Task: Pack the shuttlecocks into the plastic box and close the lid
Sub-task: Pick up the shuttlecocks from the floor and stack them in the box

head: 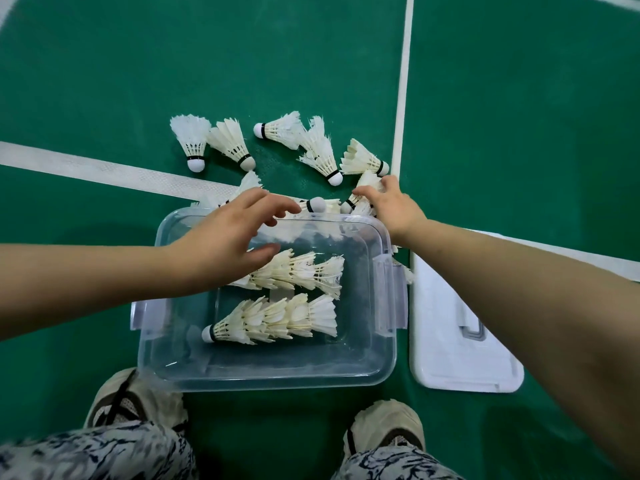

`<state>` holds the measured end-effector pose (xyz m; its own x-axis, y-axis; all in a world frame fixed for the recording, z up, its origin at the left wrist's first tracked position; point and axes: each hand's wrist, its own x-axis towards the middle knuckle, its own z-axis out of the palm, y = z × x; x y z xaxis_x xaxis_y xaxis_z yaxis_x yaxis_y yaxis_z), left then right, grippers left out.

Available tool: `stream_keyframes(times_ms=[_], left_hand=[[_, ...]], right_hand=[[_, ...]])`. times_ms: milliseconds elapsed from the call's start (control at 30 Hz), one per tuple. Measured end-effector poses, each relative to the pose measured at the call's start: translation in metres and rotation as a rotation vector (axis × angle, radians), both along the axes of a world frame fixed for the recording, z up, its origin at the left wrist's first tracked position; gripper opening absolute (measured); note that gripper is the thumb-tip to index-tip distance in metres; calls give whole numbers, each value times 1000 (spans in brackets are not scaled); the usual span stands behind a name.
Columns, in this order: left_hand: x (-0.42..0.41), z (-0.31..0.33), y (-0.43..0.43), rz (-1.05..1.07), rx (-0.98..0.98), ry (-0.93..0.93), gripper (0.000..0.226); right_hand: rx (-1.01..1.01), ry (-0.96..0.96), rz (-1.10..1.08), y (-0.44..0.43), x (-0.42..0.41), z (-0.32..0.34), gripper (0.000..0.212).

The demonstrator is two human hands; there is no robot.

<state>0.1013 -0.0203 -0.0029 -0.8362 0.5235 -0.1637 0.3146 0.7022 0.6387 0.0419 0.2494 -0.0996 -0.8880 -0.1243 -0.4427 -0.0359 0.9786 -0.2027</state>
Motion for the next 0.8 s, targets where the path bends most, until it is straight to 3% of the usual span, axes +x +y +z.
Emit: stream_keyframes(times_ms=[300, 800], left_hand=[[2, 0, 1, 8, 7, -11, 44], [8, 9, 4, 29, 2, -28, 45]], right_hand=[[-142, 61, 20, 1, 13, 12, 31], [-261, 165, -152, 8, 12, 42, 47]])
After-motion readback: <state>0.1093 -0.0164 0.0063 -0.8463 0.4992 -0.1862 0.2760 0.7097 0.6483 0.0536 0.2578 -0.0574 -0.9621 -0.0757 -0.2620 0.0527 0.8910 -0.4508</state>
